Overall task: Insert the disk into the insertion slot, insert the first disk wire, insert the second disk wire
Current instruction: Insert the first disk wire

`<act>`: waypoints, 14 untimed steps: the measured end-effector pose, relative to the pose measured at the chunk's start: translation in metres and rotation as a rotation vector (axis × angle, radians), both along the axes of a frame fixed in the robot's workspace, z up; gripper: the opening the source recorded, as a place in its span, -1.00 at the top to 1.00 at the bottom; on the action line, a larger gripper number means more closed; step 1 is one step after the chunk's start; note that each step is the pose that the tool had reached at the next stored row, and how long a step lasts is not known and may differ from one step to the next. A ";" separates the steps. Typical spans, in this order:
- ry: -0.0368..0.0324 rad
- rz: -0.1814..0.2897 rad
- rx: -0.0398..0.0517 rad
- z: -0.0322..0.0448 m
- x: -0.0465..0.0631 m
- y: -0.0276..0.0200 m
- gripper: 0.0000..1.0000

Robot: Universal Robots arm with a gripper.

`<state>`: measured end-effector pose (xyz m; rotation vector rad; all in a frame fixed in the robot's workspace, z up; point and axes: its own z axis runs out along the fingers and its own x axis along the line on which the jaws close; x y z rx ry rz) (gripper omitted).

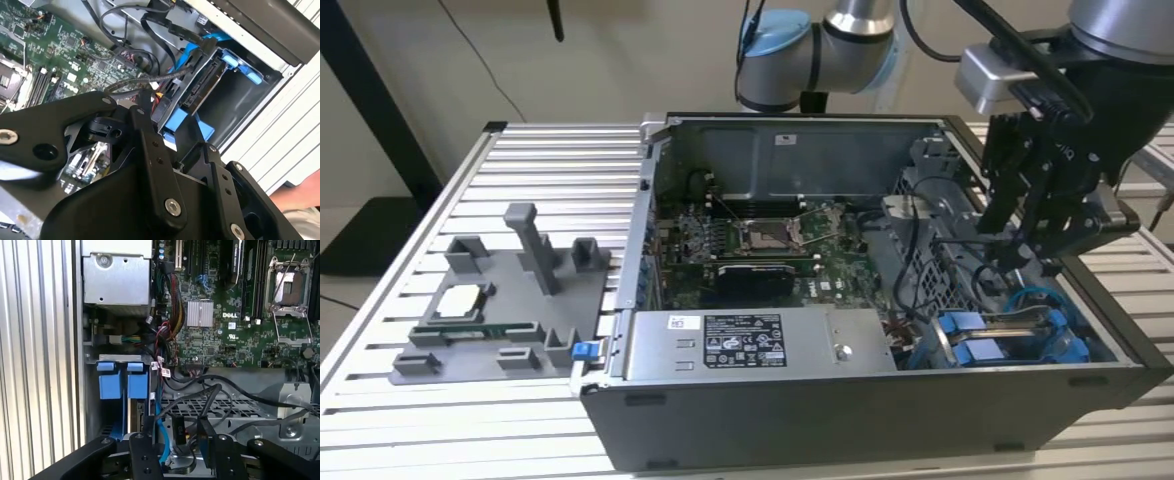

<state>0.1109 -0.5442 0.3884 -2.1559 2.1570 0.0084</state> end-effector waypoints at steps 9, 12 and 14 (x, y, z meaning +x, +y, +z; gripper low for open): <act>-0.0405 0.027 -0.0001 -0.0034 -0.005 0.0000 -1.00; -0.0567 0.031 -0.0003 -0.0042 -0.007 0.0000 -1.00; -0.0591 0.031 -0.0002 -0.0044 -0.010 0.0000 -1.00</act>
